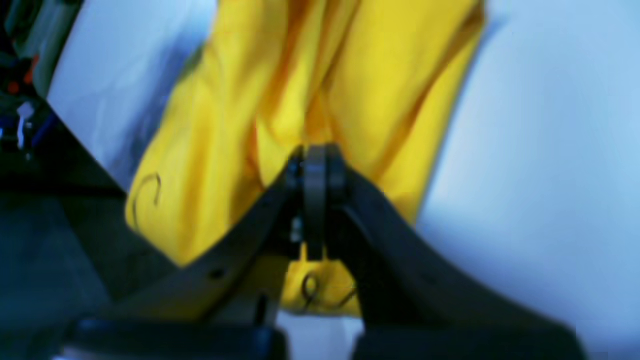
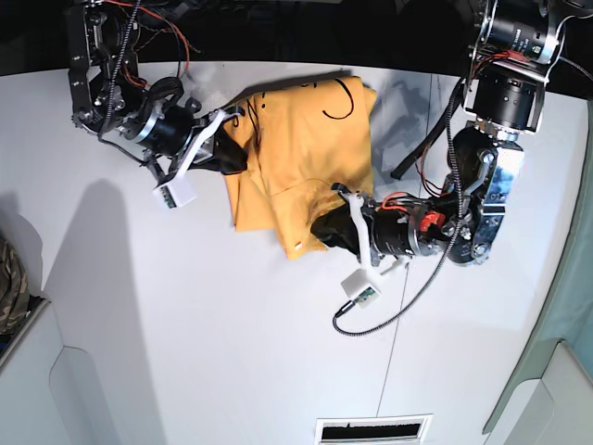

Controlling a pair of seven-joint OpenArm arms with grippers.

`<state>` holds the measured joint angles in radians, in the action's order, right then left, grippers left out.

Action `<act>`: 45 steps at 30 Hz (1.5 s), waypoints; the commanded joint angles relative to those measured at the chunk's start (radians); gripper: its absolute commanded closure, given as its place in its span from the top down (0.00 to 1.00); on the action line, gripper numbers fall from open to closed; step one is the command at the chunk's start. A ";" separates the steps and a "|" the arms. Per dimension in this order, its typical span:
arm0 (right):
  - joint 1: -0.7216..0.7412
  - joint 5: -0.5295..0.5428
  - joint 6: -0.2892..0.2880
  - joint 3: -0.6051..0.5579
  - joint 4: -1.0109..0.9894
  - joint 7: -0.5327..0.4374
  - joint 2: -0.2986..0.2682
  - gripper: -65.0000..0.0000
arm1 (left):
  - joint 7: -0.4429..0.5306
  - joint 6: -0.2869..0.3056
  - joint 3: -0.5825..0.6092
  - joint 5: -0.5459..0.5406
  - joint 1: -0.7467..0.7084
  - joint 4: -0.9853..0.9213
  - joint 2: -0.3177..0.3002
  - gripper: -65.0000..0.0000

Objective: Layout the t-shirt on the table in an organized manner, then fold the t-shirt properly

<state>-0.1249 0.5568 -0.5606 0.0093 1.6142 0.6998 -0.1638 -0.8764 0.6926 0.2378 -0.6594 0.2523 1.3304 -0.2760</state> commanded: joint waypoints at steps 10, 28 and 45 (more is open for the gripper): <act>0.025 -0.020 -0.019 -0.124 0.139 -0.004 0.024 0.00 | 0.004 0.006 -0.116 -0.121 -0.158 0.168 -0.149 0.15; 0.063 -0.102 -0.004 -0.174 0.010 -0.087 0.009 0.00 | -0.006 0.006 -0.558 -0.193 -0.721 0.388 -0.148 0.15; -0.378 0.060 -0.014 -0.077 0.374 0.153 -0.233 0.00 | -0.011 0.006 -0.605 -0.040 -1.187 0.415 -0.100 0.15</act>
<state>-0.5064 0.6022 -0.5720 -0.0757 1.9713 0.8684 -0.3828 -0.8913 0.6891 -0.3611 -0.6838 -0.9207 1.7344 -0.3710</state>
